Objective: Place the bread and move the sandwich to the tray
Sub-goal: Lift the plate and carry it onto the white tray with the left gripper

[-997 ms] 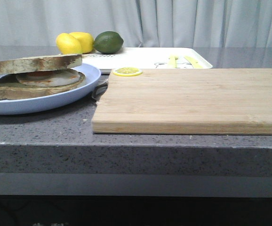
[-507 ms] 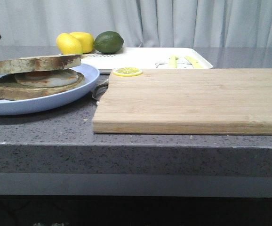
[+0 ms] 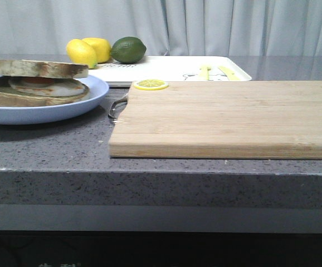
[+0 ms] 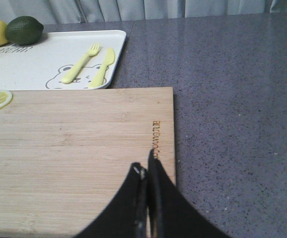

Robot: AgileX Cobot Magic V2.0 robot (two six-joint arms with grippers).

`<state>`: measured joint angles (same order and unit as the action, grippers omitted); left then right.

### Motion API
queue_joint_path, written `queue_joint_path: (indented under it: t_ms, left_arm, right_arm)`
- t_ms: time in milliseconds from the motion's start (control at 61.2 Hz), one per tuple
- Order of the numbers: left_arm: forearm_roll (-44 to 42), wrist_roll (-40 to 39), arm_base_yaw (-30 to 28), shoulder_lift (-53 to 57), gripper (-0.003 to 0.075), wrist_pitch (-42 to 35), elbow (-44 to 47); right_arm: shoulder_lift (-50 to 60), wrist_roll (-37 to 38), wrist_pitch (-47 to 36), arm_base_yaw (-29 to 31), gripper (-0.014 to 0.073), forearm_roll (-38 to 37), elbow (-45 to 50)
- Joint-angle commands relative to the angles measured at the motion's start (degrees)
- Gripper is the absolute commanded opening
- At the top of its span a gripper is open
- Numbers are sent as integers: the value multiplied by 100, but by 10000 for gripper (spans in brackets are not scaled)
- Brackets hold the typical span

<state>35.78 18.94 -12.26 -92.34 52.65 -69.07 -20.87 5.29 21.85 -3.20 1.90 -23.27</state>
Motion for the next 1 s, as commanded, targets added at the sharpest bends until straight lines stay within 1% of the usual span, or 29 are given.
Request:
queue_joint_path:
  t_ms: [0,98,196,343,458,572,654,784,866,980]
  left_arm:
    - [808,247,-235,263,-20,251,-326]
    - [834,247,-269,263,-20,406,-615]
    - [846,247,-173,234,-20,419,-958]
    - [901,159,168,-54,-20,432,-1607]
    - [901,-111,463,-508,-20,444,-2369]
    - [836,-443,788,-1212,-20,606,-3372]
    - [707,-764,978,-1737,-20,756,-4262]
    - [471,-1322,1265,-2746,-20,1160,-5899]
    - [419,-1626,1375,-3438,-20,1416,-7012]
    - [408,-2102,1451,-4319,-20,1721,-8320]
  right_arm:
    - [-32,-31,-460,14,-60,1,-150]
    - [-32,-31,-460,14,-60,1,-150]
    - [-32,-31,-460,14,-60,1,-150]
    - [-32,-31,-461,14,-60,1,-145]
    - [-32,-31,-461,14,-60,1,-145]
    - [-32,-31,-466,14,-60,1,-145]
    - [-32,-31,-466,14,-60,1,-145]
    - [-32,-31,-460,14,-60,1,-139]
    - [-32,-31,-448,14,-60,1,-139]
    - [-32,-31,-448,14,-60,1,-139]
